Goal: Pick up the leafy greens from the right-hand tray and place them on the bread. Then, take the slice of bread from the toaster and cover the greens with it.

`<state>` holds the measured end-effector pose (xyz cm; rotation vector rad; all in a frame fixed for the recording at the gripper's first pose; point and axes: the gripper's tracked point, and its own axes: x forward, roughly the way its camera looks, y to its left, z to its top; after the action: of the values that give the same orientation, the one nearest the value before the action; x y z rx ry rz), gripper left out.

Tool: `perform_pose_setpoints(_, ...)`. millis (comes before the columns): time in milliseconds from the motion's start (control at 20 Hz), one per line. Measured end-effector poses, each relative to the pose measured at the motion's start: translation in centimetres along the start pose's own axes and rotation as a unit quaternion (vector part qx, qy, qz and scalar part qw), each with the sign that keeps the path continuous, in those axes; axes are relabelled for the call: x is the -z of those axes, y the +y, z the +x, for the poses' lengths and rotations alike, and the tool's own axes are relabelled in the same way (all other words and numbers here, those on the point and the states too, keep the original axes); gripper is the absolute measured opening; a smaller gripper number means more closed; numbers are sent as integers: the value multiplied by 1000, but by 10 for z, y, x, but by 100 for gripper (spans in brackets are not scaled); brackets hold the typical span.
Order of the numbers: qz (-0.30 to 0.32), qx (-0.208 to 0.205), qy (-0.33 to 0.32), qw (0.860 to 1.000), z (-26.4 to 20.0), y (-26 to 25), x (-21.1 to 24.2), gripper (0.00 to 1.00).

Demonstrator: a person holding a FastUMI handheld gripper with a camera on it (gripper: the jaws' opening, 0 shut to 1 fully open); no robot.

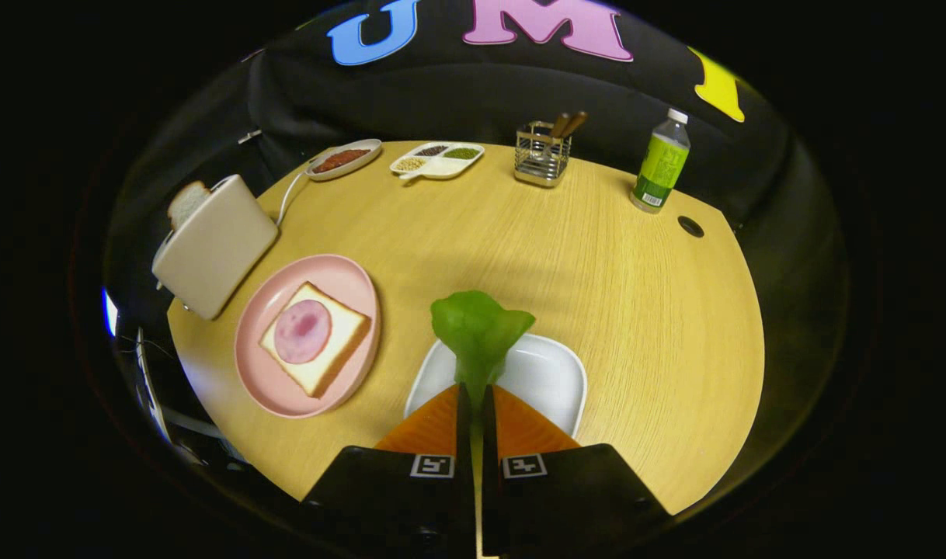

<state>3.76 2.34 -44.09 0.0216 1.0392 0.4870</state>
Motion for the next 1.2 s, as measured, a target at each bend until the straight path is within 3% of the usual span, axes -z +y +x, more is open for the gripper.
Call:
perform_pose_setpoints(400,-16,-76,-10,997,-24,112,-40,8)
perform_pose_setpoints(700,-18,-94,13,995,-7,165,-39,10)
perform_pose_setpoints(950,-27,-86,15,996,-1,177,-42,10)
perform_pose_setpoints(1000,-31,-76,14,996,3,173,-42,17)
perform_pose_setpoints(1200,-50,-58,11,997,3,171,-41,100)
